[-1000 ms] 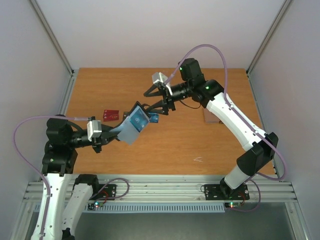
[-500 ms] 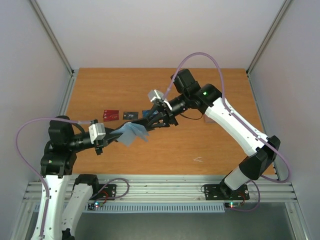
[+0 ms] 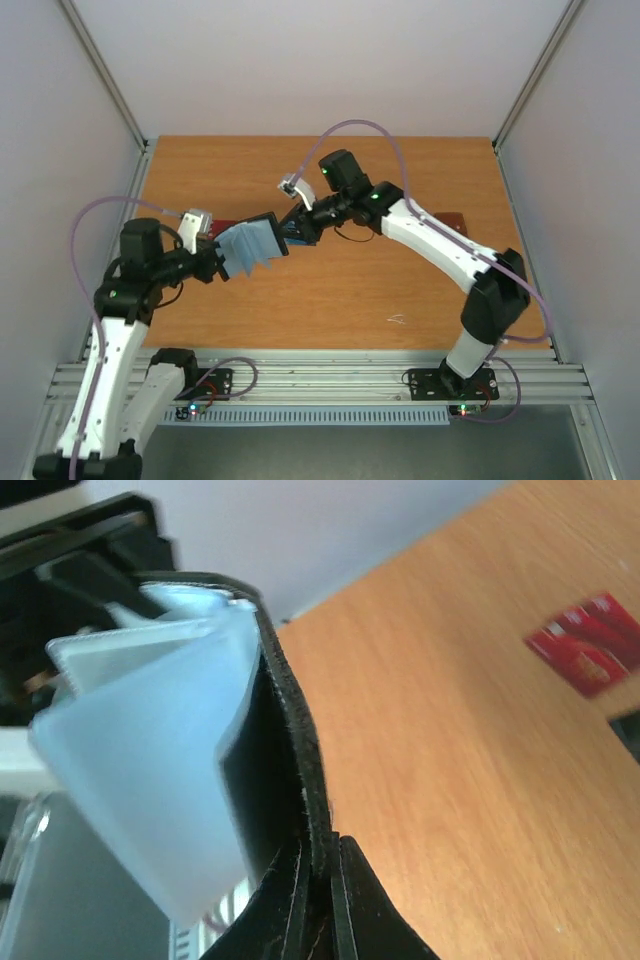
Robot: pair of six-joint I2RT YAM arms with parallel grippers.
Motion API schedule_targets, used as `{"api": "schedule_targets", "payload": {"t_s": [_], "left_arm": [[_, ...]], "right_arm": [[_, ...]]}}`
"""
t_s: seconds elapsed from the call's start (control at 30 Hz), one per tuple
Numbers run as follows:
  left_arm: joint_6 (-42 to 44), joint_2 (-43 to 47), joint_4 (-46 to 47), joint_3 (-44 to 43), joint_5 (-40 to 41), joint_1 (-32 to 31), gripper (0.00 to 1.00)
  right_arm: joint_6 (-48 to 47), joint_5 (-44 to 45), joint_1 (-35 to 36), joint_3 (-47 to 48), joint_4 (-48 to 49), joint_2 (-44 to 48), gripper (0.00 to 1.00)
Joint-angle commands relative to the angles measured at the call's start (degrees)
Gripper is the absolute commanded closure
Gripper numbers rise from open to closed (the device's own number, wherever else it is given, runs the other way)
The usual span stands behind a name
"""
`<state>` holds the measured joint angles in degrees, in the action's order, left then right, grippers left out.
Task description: Take the credit cards out of the card holder
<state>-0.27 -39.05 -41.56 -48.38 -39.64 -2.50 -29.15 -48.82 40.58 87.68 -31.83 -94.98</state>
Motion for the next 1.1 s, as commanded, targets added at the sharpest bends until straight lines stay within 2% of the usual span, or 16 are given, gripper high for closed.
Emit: {"api": "schedule_targets", "payload": {"t_s": [0.0,0.17,0.27,0.53,0.67,0.8,1.07], "left_arm": [[-12.35,-9.58,-1.28,-0.27,14.31,-0.57,1.0],[-19.86,-21.84,-1.73,0.87,18.7,-4.19,0.99],[-20.65,-27.17,-1.53,0.94,22.75,-4.77,0.9],[-22.06,-42.97,1.23,-0.87,21.66,-6.77,0.85],[-22.13,-47.47,-1.55,-4.57,23.68,-7.84,0.82],[-22.83,-46.36,-2.71,-6.87,23.9,-8.04,0.77],[-22.43,-42.9,-4.08,-6.03,25.1,-8.04,0.68]], "right_arm": [[17.05,9.44,-0.42,0.59,1.4,-8.89,0.99],[23.99,7.9,-0.42,2.55,1.3,-18.52,0.99],[26.63,4.66,-0.33,4.41,0.51,-25.58,0.99],[26.89,1.67,-0.5,11.63,-4.76,-37.15,0.97],[27.59,4.47,-2.38,7.48,-5.47,-35.25,0.97],[28.03,5.29,-4.91,-2.27,-3.76,-29.85,0.96],[28.96,8.5,-9.37,-15.31,-2.02,-20.8,0.91]]}}
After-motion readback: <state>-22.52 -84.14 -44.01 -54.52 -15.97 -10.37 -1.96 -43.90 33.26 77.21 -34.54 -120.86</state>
